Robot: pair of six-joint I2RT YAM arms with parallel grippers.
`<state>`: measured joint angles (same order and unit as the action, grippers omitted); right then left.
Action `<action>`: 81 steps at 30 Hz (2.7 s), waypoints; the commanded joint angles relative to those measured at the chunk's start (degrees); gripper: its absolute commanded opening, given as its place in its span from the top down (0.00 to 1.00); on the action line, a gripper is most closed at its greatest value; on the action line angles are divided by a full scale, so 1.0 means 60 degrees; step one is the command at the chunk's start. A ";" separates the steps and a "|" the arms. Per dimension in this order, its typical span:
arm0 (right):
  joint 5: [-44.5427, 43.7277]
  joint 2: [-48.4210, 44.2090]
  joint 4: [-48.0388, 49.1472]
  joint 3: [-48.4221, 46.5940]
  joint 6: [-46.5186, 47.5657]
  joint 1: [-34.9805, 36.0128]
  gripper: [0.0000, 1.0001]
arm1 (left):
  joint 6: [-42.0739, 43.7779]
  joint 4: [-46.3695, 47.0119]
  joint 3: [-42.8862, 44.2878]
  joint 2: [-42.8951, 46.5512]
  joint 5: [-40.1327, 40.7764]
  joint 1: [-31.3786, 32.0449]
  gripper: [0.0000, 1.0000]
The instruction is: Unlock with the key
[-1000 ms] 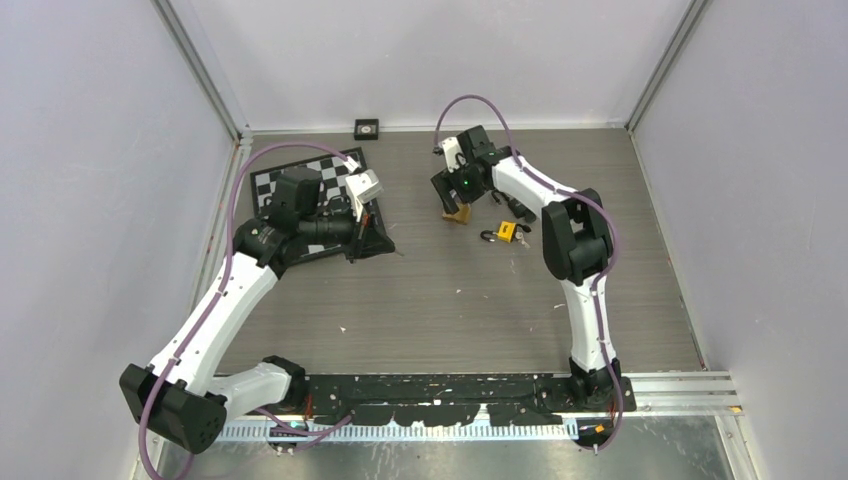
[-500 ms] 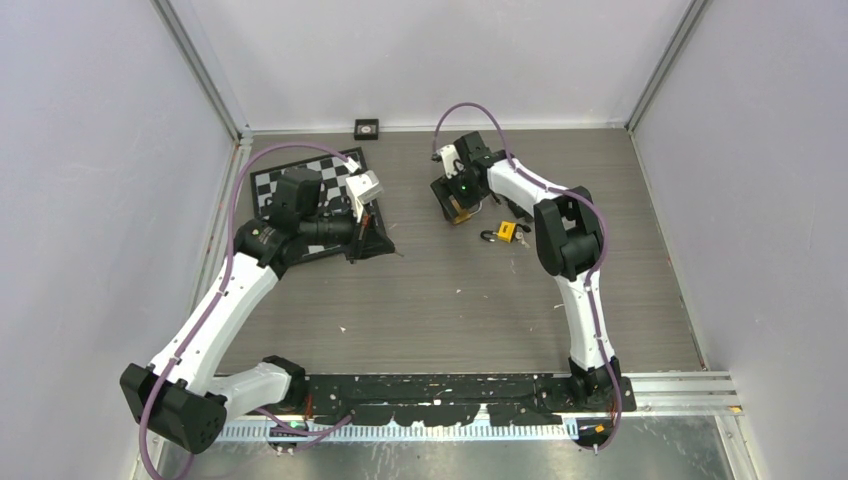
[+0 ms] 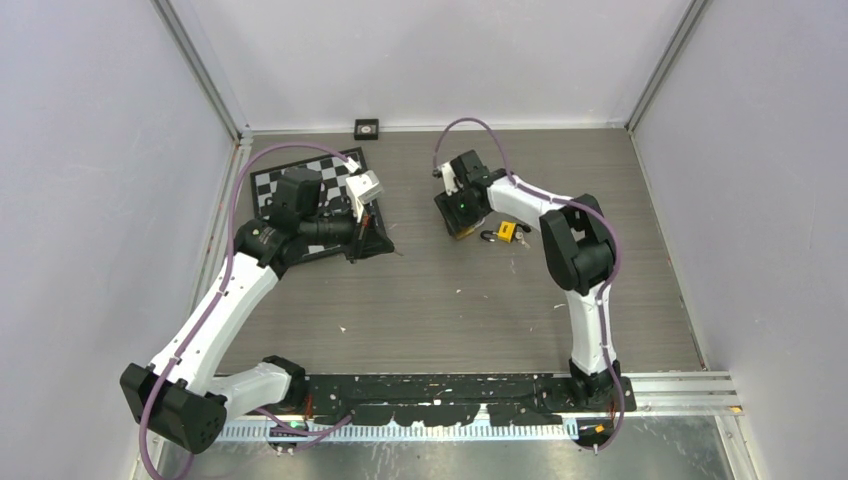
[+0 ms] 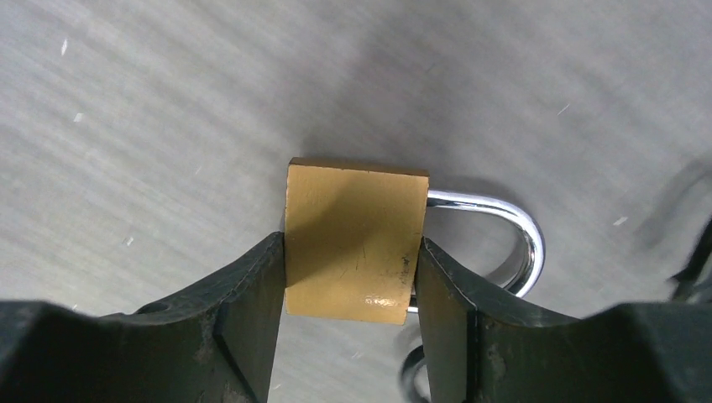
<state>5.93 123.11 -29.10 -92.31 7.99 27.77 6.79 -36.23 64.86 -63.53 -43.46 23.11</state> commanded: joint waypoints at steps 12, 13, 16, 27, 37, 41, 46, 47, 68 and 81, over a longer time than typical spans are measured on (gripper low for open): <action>-0.1224 -0.2991 0.1427 0.3898 -0.3921 0.1964 0.53 | 0.0347 0.0179 0.0214 -0.0115 0.0778 -0.0022 1.00; -0.0707 -0.3067 0.1524 0.4012 -0.4036 0.1960 0.43 | 0.0367 0.0168 0.0199 -0.0098 0.0849 -0.0021 1.00; 0.0796 -0.3211 0.1663 0.4121 -0.4064 0.1970 0.25 | 0.0377 0.0163 0.0118 0.0010 0.1005 -0.0018 1.00; 0.1694 -0.3953 0.0623 0.4413 -0.2282 0.1963 0.23 | 0.0434 0.0176 -0.0005 0.0284 0.1056 -0.0029 1.00; 0.0363 -0.3834 0.0101 0.4241 -0.1399 0.1960 0.22 | 0.0535 0.0137 -0.0109 0.0374 0.1051 -0.0028 1.00; 0.0254 -0.3952 0.0114 0.4165 -0.0962 0.1956 0.22 | 0.0610 0.0075 -0.0123 0.0431 0.1052 -0.0025 1.00; 0.0028 -0.4045 0.0228 0.3946 -0.0428 0.1970 0.16 | 0.0612 0.0113 -0.0158 0.0451 0.1035 -0.0029 1.00; 0.0116 -0.3976 0.0242 0.3901 -0.0318 0.1975 0.13 | 0.0616 0.0114 -0.0140 0.0444 0.1040 -0.0022 1.00; 0.0148 -0.2070 0.0431 0.3054 0.1293 0.2402 0.09 | 0.0603 0.0051 0.0176 0.0407 0.0974 -0.0022 1.00; -0.0218 -0.2233 0.0404 0.3833 0.1837 0.2454 0.29 | 0.0732 -0.0074 0.0329 0.0411 0.0978 -0.0029 1.00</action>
<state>6.57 109.62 -25.50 -71.85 16.43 42.26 9.98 -36.82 64.38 -62.22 -37.10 23.11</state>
